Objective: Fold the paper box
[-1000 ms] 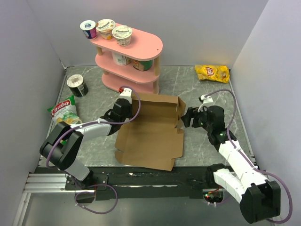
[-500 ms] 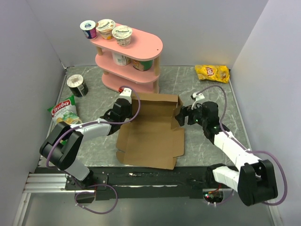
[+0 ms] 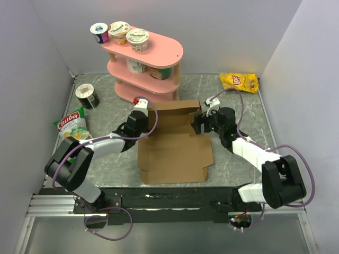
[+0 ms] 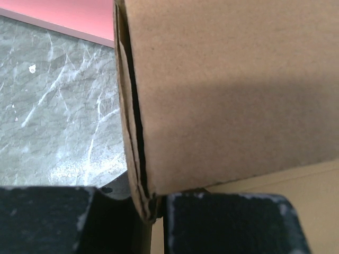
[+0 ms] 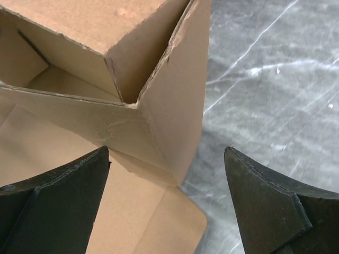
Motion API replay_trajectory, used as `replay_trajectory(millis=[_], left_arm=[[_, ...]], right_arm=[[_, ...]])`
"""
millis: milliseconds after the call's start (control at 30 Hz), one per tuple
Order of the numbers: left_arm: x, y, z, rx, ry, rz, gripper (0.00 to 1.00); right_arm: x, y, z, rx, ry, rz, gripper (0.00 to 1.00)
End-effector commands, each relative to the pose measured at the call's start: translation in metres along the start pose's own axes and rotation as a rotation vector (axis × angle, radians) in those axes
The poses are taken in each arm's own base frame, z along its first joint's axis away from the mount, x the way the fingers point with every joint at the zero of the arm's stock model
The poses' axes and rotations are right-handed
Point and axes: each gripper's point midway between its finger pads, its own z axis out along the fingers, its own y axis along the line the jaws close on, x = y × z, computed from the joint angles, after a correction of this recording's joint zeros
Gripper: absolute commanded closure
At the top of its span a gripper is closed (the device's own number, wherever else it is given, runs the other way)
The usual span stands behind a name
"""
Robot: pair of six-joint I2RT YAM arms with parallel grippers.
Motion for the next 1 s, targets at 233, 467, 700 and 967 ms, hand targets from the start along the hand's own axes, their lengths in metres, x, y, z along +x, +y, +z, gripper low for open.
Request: replay_trajectory(millis=[233, 467, 700, 967], left_arm=[[0.015, -0.003, -0.006, 0.038, 0.052, 0.017, 0.88], [0.013, -0.001, -0.008, 0.035, 0.046, 0.018, 0.88], [0.013, -0.002, -0.007, 0.040, 0.045, 0.020, 0.88], [0.013, -0.004, -0.008, 0.049, 0.046, 0.023, 0.88]], right_arm=[[-0.062, 0.002, 0.030, -0.060, -0.174, -0.142, 0.15], [-0.070, 0.014, 0.044, -0.153, -0.173, -0.158, 0.27], [-0.070, 0.014, 0.053, -0.158, -0.152, -0.120, 0.48], [-0.066, 0.016, 0.067, -0.164, -0.123, -0.077, 0.59]])
